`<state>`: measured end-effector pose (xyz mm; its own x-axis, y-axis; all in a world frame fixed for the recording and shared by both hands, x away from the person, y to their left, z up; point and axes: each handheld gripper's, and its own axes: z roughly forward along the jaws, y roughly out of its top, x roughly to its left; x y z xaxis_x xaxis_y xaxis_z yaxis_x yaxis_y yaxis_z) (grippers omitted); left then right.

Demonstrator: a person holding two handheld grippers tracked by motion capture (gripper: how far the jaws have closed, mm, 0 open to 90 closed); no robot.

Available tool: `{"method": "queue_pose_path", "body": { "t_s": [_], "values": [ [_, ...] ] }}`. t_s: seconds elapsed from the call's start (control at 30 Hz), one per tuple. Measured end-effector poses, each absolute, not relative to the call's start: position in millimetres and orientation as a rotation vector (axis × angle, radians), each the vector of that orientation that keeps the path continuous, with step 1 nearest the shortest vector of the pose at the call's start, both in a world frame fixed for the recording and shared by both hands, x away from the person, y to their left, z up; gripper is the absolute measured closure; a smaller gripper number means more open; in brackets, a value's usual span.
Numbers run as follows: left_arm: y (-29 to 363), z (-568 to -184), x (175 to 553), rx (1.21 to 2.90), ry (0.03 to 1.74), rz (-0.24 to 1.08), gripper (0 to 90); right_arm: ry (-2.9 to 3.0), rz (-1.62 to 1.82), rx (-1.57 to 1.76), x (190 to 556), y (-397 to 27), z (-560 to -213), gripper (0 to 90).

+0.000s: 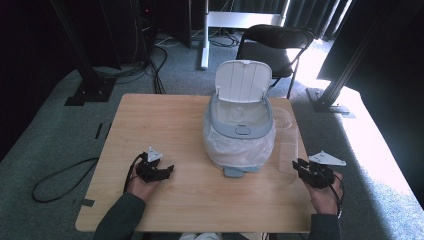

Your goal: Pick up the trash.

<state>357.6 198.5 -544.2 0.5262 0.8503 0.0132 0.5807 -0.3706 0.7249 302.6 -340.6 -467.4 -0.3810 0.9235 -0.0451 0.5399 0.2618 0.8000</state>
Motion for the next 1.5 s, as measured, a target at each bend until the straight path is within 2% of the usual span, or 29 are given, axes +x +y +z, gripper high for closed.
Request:
{"method": "queue_pose_path", "body": {
  "t_s": [0.3,0.43,0.5,0.63,0.8,1.07,1.5],
  "values": [
    [198.5,-544.2,357.6,2.091,1.157,0.513,30.2,2.019,0.971,1.327,298.5,-347.2,-468.4,81.1],
    [198.5,-544.2,357.6,2.091,1.157,0.513,30.2,2.020,0.974,1.328,296.6,-349.7,-468.2,81.6],
    [198.5,-544.2,357.6,2.091,1.157,0.513,30.2,2.019,0.974,1.327,296.5,-349.9,-468.2,80.1],
    [198.5,-544.2,357.6,2.092,1.157,0.513,30.2,2.009,0.981,1.323,298.1,-349.3,-467.0,71.2],
    [198.5,-544.1,357.6,2.092,1.157,0.514,30.2,2.029,0.984,1.331,304.6,-348.8,-467.2,69.1],
    [198.4,-544.2,357.6,2.091,1.157,0.513,30.2,2.036,0.995,1.322,303.8,-350.1,-465.9,80.3],
    [198.5,-544.2,357.6,2.092,1.156,0.513,30.1,2.021,1.009,1.318,297.4,-358.8,-460.7,83.3]
  ]
}}
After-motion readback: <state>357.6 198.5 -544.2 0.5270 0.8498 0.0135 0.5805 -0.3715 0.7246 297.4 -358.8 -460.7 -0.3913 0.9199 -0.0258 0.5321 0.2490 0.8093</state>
